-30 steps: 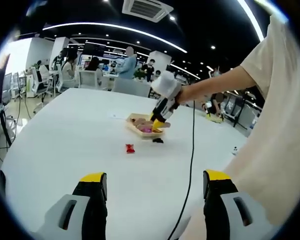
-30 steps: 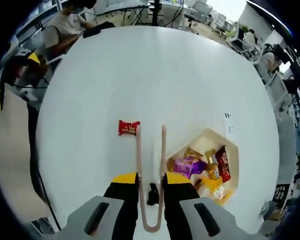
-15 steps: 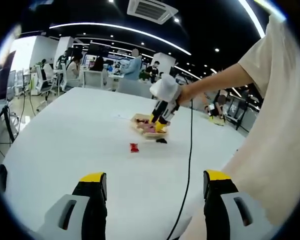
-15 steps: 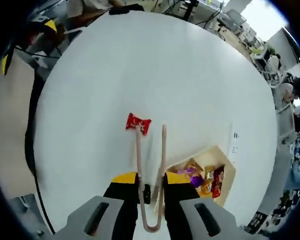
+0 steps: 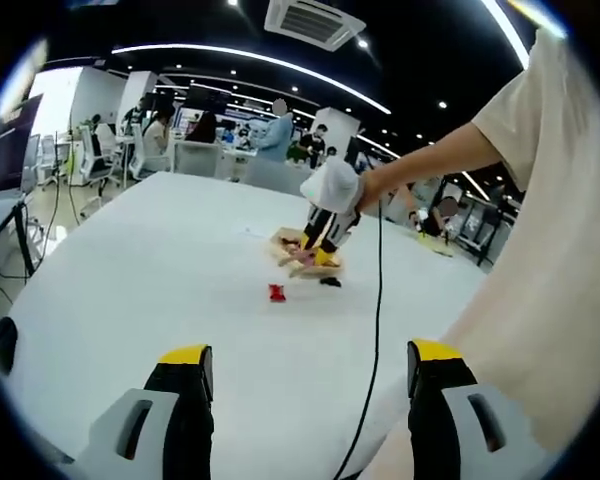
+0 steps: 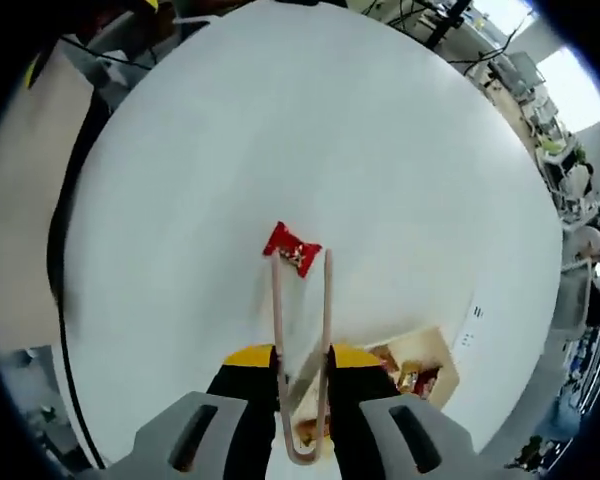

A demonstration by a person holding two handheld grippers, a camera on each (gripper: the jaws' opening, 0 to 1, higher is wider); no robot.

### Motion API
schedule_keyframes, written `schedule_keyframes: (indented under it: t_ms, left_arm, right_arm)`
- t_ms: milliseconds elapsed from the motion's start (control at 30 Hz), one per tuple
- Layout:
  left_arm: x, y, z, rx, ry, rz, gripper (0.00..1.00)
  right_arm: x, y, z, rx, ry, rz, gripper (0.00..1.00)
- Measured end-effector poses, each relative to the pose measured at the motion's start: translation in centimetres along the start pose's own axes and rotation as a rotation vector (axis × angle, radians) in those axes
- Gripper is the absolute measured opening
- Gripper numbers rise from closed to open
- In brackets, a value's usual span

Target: Place the target food into the container with the food tongs after gripping and lifting it, then release it inside without dropping or visibly crushing the food.

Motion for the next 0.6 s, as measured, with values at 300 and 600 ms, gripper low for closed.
schedule_keyframes:
  t_ms: [300,600]
  left_arm:
    - [-0.3,0.2,0.0,0.000,-0.002,-0.012,0.80]
    - [-0.9,0.5,0.1,0.001,-0.011,-0.037,0.80]
  right_arm:
    - [0.0,-0.3,1.0,-0.049,-0.014,-0.179,0.18]
    - [0.5,-0.9,1.8,-0.068,0.002,-0.304,0.18]
Point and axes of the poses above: the point that each gripper's makers call its tool centre point, and the gripper's own axes: z roughly forward along the fingers, x roughly to its right, y roughly out of its underside, the point moved 6 cm from there along -z, roughly backward along the fingers, and after that the axes turned 7 degrees about y, right-handed, at the moved point
